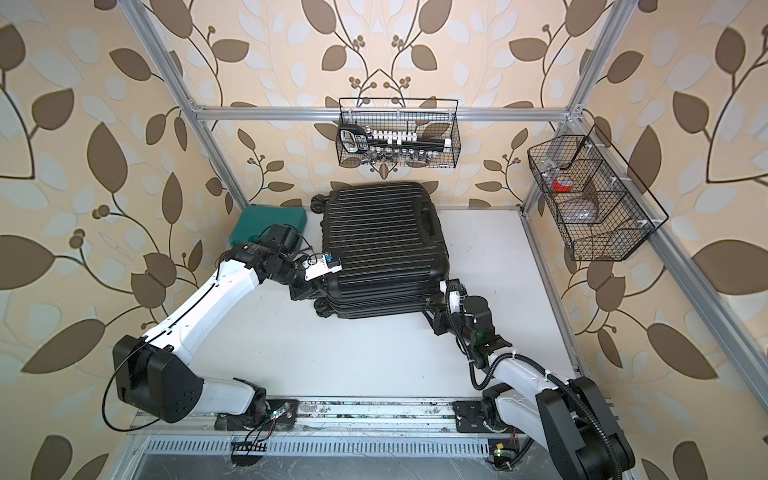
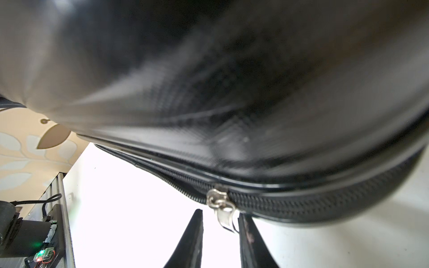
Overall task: Close the suitcase zippers
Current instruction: Zip the zipper on the suitcase.
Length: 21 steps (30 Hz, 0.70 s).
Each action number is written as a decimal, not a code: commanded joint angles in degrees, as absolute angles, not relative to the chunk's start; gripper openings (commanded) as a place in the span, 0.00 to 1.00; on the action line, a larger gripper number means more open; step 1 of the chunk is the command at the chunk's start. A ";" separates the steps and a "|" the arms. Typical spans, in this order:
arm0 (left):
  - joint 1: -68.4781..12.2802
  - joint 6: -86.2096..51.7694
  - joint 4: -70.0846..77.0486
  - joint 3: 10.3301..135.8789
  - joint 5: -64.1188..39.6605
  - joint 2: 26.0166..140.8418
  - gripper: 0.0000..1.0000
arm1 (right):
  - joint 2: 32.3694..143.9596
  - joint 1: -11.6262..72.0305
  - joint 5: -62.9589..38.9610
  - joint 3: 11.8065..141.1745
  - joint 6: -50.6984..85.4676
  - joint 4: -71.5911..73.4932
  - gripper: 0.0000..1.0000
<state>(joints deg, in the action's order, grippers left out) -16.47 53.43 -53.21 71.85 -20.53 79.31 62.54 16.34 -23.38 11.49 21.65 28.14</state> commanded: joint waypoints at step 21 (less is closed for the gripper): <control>-15.82 50.95 -51.06 72.73 -19.87 75.36 0.38 | 65.20 16.26 -24.21 11.06 22.08 37.44 0.20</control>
<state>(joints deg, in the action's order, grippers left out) -16.47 53.41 -53.17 71.85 -20.47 79.24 64.71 16.38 -24.69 11.33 22.28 33.47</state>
